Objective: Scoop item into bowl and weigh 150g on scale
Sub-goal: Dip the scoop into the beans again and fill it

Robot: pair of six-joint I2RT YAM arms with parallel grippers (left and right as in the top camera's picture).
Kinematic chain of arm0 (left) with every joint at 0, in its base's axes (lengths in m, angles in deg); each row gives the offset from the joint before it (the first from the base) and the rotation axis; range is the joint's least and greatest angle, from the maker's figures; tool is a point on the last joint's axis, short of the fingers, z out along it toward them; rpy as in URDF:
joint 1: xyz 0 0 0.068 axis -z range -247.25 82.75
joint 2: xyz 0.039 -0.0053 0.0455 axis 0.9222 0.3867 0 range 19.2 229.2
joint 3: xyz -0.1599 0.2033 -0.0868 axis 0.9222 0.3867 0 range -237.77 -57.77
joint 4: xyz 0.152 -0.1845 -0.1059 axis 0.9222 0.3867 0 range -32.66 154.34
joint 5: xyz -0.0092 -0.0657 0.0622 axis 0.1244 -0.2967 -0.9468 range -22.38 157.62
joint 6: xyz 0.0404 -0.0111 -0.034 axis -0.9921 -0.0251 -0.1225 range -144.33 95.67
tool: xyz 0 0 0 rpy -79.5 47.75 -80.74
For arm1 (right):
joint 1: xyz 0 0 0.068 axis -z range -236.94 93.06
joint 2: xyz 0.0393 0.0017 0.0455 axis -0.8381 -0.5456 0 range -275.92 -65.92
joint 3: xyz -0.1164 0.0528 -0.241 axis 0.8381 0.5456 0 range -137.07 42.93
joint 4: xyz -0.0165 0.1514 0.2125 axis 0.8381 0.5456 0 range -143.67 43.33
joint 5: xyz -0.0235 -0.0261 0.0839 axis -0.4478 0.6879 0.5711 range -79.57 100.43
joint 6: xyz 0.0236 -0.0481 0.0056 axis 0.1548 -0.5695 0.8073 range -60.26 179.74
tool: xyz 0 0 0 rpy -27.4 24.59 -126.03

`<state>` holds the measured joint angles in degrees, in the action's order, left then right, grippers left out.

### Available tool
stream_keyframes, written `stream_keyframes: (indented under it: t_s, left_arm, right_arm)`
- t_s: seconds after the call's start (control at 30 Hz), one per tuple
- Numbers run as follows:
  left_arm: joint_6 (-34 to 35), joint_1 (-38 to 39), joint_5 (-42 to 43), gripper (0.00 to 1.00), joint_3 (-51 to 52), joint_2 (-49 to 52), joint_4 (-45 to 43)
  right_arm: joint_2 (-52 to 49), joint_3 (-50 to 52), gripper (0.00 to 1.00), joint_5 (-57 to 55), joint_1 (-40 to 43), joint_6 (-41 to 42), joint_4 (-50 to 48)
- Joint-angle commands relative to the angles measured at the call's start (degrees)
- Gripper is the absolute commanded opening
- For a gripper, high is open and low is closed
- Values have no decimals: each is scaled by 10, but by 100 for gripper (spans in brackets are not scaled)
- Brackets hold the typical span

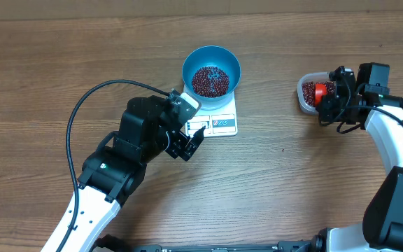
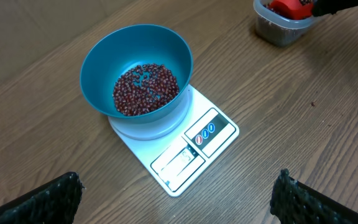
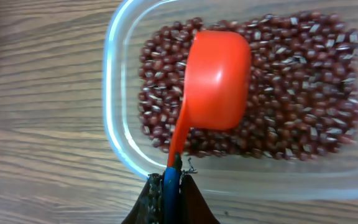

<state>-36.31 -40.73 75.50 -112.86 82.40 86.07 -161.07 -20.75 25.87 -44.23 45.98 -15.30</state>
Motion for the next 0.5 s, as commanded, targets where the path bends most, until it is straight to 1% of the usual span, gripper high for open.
stream_keyframes:
  t_s: [0.0, 0.23, 0.47]
  left_arm:
    - [9, -3, -4, 99, 1, -6, 0]
    - [9, -3, -4, 100, 1, -6, 0]
    - [9, -3, -4, 100, 1, -6, 0]
  right_arm:
    - [-14, 0, 4, 68, 6, 0, 7]
    - [-14, 0, 4, 138, 34, 0, 8]
    - [-14, 0, 4, 171, 63, 4, 8]
